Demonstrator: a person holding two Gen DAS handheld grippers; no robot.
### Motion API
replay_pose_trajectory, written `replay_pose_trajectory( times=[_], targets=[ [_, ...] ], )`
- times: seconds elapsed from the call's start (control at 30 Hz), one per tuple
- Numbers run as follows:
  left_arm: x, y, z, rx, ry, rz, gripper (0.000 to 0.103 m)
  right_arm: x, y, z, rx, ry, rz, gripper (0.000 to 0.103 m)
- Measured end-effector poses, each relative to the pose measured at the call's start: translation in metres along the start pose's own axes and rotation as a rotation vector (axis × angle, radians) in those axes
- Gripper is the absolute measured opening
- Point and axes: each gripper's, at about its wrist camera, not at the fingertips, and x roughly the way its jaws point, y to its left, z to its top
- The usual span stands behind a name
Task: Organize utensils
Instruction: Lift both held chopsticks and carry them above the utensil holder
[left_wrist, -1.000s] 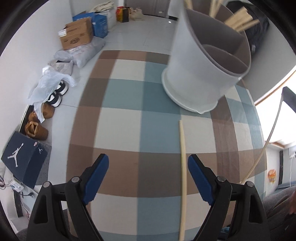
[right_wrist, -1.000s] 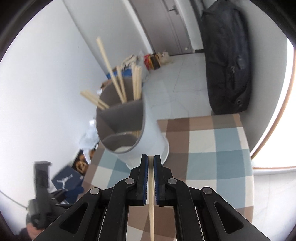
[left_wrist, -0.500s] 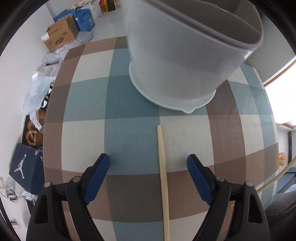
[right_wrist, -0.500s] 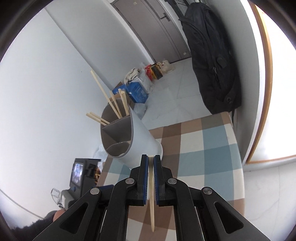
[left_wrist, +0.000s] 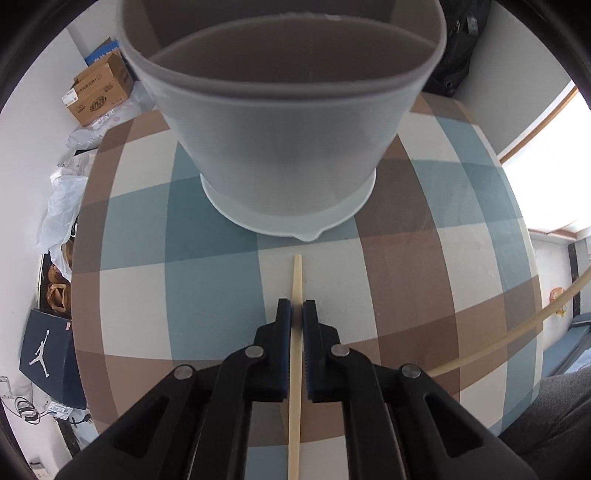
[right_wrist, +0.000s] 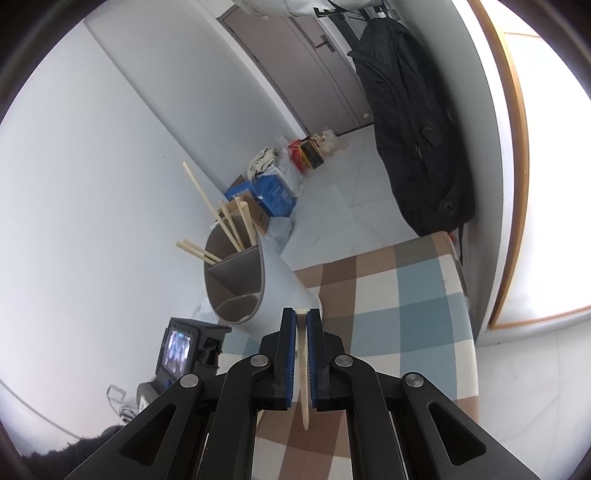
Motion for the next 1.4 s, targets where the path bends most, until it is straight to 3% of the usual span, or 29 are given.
replay_pose_trajectory(
  times=[0.1, 0.33, 0.43, 0.67, 1.0, 1.4],
  targets=[
    [-0.019, 0.009, -0.002, -0.028, -0.087, -0.018, 0.002, -0.002, 0.000, -0.001, -0.005, -0.004, -0.004, 0.005],
    [-0.085, 0.020, -0.018, -0.071, -0.376, -0.046, 0.002, -0.004, 0.005, -0.001, -0.022, -0.011, -0.001, 0.005],
    [-0.098, 0.022, -0.022, -0.079, -0.437, -0.057, 0.002, -0.006, 0.015, -0.003, -0.055, -0.023, 0.002, 0.005],
    [-0.105, 0.014, -0.018, -0.097, -0.514, -0.083, 0.002, -0.010, 0.044, -0.010, -0.148, -0.046, 0.005, 0.005],
    [-0.125, 0.019, -0.021, -0.063, -0.563, -0.118, 0.002, -0.008, 0.075, -0.013, -0.222, -0.072, -0.013, 0.005],
    [-0.174, 0.024, -0.003, -0.099, -0.586, -0.162, 0.002, -0.027, 0.106, 0.019, -0.237, -0.125, -0.011, 0.005]
  ],
)
